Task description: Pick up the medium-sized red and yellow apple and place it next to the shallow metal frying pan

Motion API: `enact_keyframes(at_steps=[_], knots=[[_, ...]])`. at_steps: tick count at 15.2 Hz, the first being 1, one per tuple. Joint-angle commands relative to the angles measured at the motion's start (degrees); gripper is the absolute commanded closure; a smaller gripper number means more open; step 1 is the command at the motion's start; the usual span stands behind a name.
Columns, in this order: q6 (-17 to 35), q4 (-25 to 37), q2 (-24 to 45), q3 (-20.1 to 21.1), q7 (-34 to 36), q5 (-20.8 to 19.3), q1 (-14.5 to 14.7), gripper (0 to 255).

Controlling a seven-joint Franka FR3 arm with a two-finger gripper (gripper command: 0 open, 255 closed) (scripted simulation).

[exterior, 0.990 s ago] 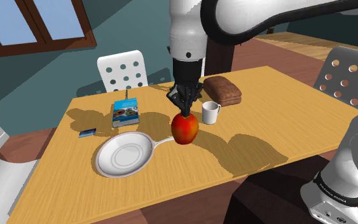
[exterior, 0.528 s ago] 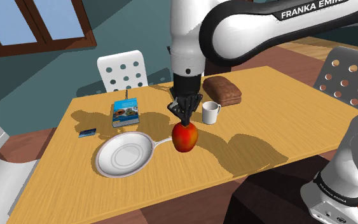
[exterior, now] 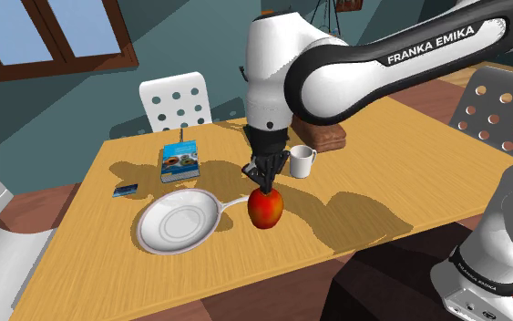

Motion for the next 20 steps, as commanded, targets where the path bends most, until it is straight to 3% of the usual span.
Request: enact_keyframes(at_steps=[1,15,20], knots=[[1.6,-1.3,0.3,0.1,0.0,0.0,0.1,255],[12.1,-8.4,4.0,0.6,0.6,-1.3,0.3,255],[12.1,-8.4,4.0,0.6,0.6,-1.3,0.3,255]])
